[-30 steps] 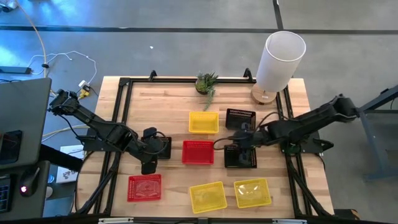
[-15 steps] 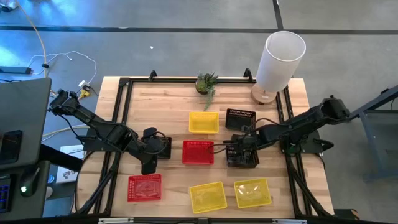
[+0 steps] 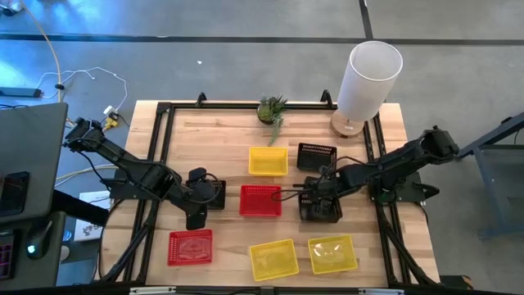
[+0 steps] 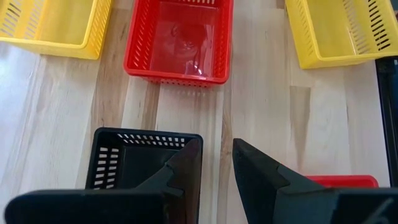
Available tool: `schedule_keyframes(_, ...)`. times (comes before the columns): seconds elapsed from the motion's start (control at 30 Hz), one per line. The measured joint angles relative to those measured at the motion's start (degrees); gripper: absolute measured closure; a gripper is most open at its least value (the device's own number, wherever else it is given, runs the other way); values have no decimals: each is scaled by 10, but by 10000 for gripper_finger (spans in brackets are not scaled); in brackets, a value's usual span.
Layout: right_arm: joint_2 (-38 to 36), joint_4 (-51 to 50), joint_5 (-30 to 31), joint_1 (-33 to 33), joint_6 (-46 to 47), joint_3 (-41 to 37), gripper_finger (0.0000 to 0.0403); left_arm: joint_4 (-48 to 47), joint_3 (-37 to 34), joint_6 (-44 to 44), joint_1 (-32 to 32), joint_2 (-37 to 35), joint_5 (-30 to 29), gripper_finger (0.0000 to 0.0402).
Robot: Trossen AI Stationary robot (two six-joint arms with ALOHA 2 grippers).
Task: Stack baskets by color
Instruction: Stack the bottom right black bin on the top black bin
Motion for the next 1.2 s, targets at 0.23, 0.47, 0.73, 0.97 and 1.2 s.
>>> schedule_keyframes(0.23,0,-22,1,0,0,18,293,0,0,0,0,0,0,319)
schedule_keyframes(0.47,0,-53,-6,0,35,17,293,0,0,0,0,0,0,319)
schedule_keyframes(0.73,1,-73,-28,0,65,17,330,0,0,0,0,0,0,319)
schedule_keyframes(0.97,1,-74,-34,0,57,17,394,0,0,0,0,0,0,319)
schedule_keyframes(1.2,1,-84,-21,-1,37,28,398,0,0,19,0,0,0,319)
